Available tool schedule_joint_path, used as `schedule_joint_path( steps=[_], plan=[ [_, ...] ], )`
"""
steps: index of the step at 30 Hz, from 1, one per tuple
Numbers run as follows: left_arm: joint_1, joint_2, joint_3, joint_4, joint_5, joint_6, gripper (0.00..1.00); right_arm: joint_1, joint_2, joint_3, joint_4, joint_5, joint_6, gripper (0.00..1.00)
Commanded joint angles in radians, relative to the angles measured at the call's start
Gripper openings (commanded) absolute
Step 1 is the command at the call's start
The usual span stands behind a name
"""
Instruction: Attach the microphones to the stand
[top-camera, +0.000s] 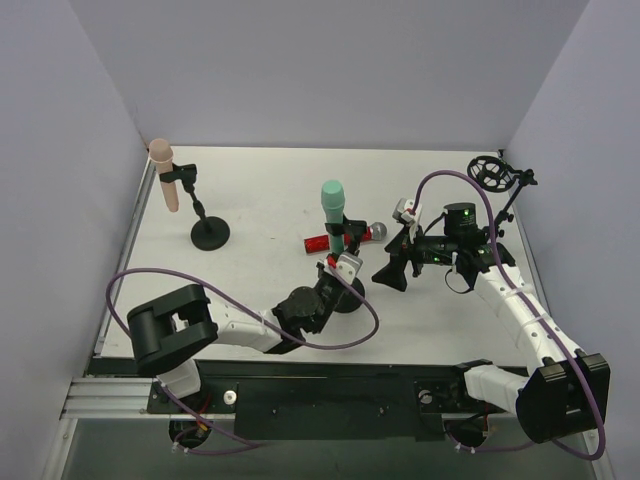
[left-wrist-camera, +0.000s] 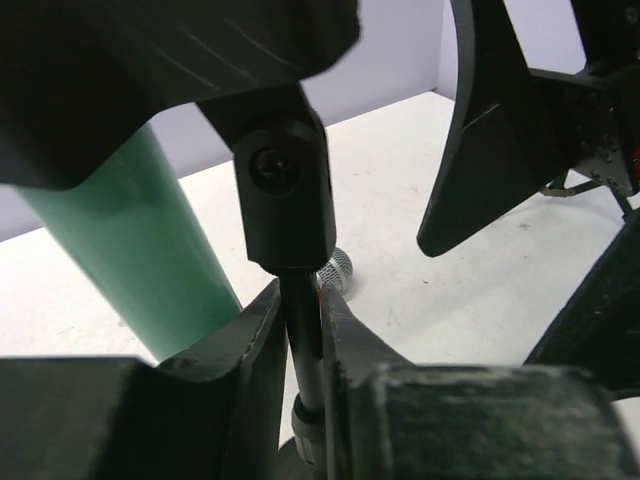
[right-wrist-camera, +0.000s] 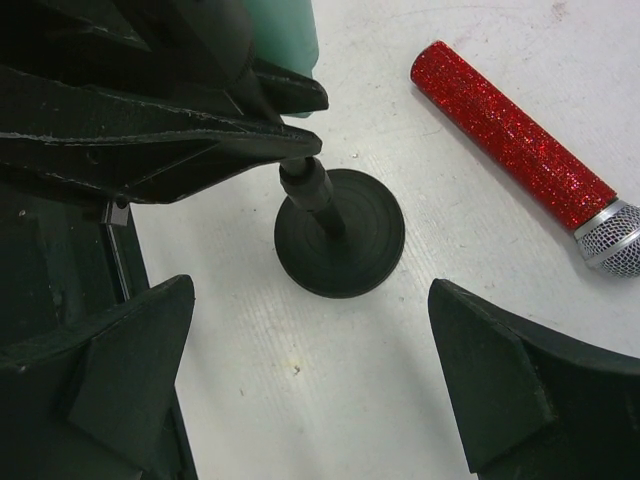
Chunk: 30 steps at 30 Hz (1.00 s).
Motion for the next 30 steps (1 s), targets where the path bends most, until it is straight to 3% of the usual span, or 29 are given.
schedule_joint_path(
  steps=[1,5,13,16,22,26,30],
  plan=[
    [-0.006,0.001,0.047,0.058,-0.009,0.008,0.19,-0.003,-0.017,0.033,-0.008,-0.053,-0.028,0.96],
    [-0.006,-0.029,0.02,0.054,0.049,0.009,0.0,-0.003,-0.016,0.034,-0.014,-0.056,-0.033,0.96],
    [0.044,-0.218,-0.071,-0.045,0.169,-0.072,0.0,-0.003,-0.02,0.036,-0.028,-0.054,-0.047,0.96],
    [0.161,-0.372,-0.097,-0.158,0.267,-0.194,0.0,-0.003,-0.023,0.034,-0.033,-0.056,-0.05,0.96],
    [0.403,-0.561,-0.113,-0.378,0.369,-0.253,0.0,-0.003,-0.022,0.036,-0.036,-0.059,-0.056,0.96],
    [0.596,-0.577,-0.088,-0.413,0.471,-0.271,0.0,-0.003,-0.02,0.034,-0.037,-0.057,-0.057,0.96],
    [0.756,-0.481,-0.021,-0.37,0.548,-0.282,0.0,-0.003,-0.02,0.033,-0.037,-0.06,-0.059,0.96]
  ],
)
